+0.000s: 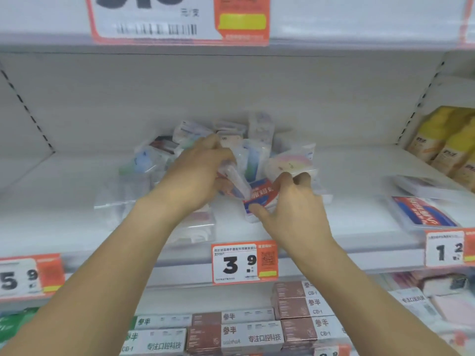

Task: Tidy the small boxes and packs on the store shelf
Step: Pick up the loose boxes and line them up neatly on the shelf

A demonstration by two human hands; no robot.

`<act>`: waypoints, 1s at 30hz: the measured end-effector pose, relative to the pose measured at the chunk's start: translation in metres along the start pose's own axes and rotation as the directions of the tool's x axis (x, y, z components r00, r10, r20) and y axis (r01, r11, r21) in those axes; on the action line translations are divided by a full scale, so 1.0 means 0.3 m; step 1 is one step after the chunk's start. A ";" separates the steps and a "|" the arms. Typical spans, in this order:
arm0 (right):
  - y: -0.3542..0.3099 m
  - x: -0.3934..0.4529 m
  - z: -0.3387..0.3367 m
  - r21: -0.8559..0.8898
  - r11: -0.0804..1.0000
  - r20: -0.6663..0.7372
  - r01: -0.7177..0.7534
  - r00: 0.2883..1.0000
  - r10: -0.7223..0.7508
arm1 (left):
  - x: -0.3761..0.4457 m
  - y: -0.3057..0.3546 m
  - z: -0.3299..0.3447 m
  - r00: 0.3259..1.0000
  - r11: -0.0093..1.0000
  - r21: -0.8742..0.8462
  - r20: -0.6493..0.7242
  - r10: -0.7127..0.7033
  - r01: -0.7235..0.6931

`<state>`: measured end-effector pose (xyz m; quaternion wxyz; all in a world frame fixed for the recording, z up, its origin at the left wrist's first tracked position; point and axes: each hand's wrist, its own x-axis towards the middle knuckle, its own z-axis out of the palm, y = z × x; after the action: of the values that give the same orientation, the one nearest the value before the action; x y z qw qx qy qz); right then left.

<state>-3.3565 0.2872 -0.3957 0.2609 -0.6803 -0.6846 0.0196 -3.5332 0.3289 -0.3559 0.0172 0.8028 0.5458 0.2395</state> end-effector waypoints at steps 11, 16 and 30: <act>0.072 0.005 -0.134 0.711 0.699 -0.221 0.075 0.968 0.121 | 0.022 0.088 -0.102 0.938 0.843 -0.464 -0.065 -0.339 0.273; 0.135 0.002 -0.184 0.869 0.494 -0.212 0.040 0.931 0.298 | 0.056 0.185 -0.036 0.922 0.608 -0.721 0.113 -0.370 0.332; 0.521 0.047 -0.285 0.650 0.760 -0.513 -0.028 0.722 0.465 | 0.143 0.500 0.250 0.994 0.757 -0.650 -0.024 -0.108 0.067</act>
<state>-3.1788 0.2839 -0.3772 0.6765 -0.6142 -0.4048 0.0359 -3.3604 0.3239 -0.3632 0.2882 0.7135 0.4665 0.4362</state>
